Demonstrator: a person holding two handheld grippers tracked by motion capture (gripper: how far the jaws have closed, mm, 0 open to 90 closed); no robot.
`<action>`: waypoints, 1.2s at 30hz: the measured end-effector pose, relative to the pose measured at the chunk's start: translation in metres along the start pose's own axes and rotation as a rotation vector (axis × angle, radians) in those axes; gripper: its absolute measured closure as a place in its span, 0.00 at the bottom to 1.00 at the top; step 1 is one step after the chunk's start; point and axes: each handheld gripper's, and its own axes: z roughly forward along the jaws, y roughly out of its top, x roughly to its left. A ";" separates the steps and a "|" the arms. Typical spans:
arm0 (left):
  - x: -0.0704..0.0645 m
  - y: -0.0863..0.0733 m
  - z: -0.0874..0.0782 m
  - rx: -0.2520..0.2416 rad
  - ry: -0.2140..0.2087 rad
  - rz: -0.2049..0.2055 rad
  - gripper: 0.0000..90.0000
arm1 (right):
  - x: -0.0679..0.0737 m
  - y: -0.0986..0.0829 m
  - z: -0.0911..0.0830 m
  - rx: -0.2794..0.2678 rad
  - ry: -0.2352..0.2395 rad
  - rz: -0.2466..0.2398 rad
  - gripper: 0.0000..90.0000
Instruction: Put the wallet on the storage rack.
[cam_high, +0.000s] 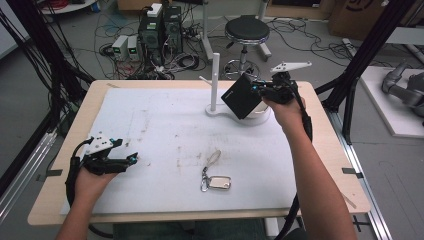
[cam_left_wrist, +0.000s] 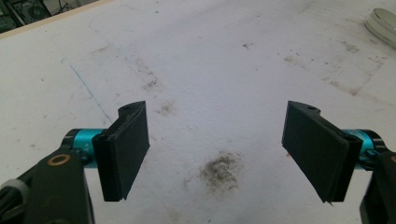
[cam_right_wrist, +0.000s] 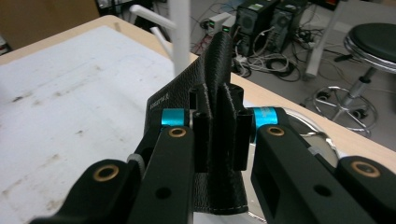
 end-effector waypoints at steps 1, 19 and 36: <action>0.000 0.000 0.000 0.000 -0.001 -0.002 0.26 | -0.002 0.000 -0.001 0.000 -0.009 0.001 0.93; 0.002 -0.004 -0.003 0.007 0.021 -0.015 0.26 | -0.037 0.004 0.011 0.027 -0.146 0.021 0.93; -0.003 -0.003 0.001 0.017 0.019 -0.010 0.26 | -0.055 -0.011 0.030 0.085 -0.254 -0.040 0.93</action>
